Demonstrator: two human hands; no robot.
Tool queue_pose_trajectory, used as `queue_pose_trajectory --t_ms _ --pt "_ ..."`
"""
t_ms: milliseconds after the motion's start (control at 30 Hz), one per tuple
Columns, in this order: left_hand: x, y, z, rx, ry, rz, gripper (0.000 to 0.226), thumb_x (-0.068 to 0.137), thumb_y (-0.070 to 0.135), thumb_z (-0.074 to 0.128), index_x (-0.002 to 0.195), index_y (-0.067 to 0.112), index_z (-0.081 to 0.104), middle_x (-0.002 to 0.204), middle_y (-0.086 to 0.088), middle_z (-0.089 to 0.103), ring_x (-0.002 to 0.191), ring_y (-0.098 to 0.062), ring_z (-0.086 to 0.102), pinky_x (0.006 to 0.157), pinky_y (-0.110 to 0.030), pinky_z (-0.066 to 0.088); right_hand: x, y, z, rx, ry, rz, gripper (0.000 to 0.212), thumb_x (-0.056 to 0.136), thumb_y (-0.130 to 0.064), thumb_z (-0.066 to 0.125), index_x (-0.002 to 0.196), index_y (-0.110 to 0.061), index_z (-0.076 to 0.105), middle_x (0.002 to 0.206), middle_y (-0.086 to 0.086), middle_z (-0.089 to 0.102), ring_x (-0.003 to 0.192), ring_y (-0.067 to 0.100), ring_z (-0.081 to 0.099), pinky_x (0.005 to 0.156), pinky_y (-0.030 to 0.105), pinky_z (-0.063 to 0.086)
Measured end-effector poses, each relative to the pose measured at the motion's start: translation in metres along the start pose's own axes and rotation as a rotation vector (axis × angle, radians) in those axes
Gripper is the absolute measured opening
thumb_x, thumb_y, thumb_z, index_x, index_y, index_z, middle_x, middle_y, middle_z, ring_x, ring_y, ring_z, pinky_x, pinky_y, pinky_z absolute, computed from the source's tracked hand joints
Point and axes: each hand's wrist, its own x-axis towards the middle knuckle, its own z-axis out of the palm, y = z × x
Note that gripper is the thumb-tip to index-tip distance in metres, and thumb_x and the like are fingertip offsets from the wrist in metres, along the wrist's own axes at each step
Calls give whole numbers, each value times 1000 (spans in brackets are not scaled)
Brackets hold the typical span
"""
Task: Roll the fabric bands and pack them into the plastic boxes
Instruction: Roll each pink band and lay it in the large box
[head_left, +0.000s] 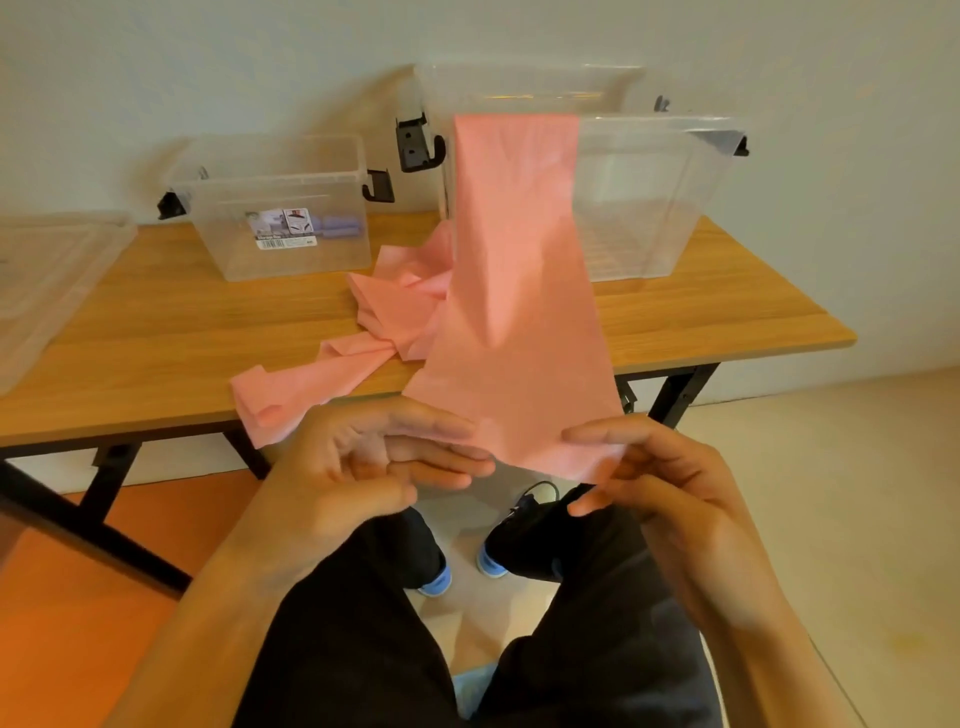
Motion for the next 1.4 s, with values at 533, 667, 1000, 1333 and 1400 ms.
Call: queue_pose_trajectory --t_ms 533,667,1000,1333,1400 --pt "13 -17 20 70 154 46 20 88 2 63 104 9 72 103 -7 74 86 -30 74 77 -34 59 6 -6 14 -53 208 -234 16 92 -36 64 88 -25 76 93 1 77 88 22 73 67 27 59" --pt "23 -32 26 9 98 -42 47 88 -3 65 129 20 57 124 -9 69 97 -32 72 84 -40 58 7 -5 14 -34 216 -249 22 93 -46 65 93 -27 75 95 5 77 90 29 74 67 30 59" --pt "23 -56 25 -109 95 -176 80 78 17 74 143 50 41 62 -17 37 48 -20 33 48 -33 34 3 -1 4 -82 274 -273 26 91 -51 69 90 -26 76 90 4 74 72 35 68 66 39 57" --pt "18 -56 27 17 98 -68 24 98 17 62 120 23 68 99 -11 73 58 -20 64 51 -26 49 5 0 4 -56 260 -298 22 91 -50 70 93 -30 78 92 2 74 68 28 66 64 40 56" --pt "20 -55 31 -15 137 -57 21 98 18 56 111 16 73 105 -7 73 62 -19 69 51 -24 51 5 0 3 -62 255 -300 20 89 -49 72 93 -30 78 90 1 73 66 27 66 66 36 55"
